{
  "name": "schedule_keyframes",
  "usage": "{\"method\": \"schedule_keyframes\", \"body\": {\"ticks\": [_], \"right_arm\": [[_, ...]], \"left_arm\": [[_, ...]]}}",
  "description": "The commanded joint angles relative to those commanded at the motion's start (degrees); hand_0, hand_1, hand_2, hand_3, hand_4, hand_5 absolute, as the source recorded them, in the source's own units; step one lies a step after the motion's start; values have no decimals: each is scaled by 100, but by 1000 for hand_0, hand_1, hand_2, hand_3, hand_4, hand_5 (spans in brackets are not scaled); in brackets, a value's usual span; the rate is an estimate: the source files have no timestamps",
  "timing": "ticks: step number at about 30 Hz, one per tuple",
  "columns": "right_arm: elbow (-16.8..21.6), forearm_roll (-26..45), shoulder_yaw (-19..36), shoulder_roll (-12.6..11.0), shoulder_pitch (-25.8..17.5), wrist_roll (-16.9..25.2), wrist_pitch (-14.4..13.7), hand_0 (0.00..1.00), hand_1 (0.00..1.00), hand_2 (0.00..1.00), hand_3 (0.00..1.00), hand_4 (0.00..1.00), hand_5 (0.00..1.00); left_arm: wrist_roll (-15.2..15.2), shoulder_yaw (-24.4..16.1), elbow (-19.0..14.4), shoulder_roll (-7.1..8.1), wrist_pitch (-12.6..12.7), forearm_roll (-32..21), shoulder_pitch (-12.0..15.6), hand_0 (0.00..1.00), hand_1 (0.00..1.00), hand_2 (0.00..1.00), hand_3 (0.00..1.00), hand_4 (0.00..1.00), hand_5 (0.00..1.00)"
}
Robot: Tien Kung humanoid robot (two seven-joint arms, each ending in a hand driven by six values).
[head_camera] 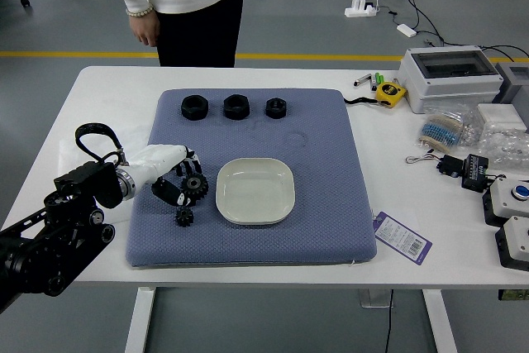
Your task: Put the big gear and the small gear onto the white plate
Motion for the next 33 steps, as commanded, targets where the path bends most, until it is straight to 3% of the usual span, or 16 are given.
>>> {"method": "schedule_keyframes", "body": {"ticks": [1,2,7,8,33], "right_arm": [[0,0,0,0,0,0,0,747,762,826,803,998,835],[0,0,-1,-1,2,1,-1,745,761,826,801,998,835],[-3,32,-17,2,-1,17,-9,745,761,826,801,998,835],[-3,32,-15,2,-1,20,-11,744,760,825,799,998,835],[-5,-7,28,13,-46,25,-41,740,758,825,796,998,829]], "left_arm": [[-2,-1,3,-1,2,-2,-1,484,500,543,582,918,36],[-1,-2,19,-3,-2,-21,-6,419,442,496,558,815,2],[-22,-17,65,-2,5,-50,-6,419,442,496,558,815,2],[-31,-20,71,-1,10,-56,-7,379,415,479,546,740,2],[-72,-150,-84,96,-63,-294,-8,341,371,437,520,810,2]]}}
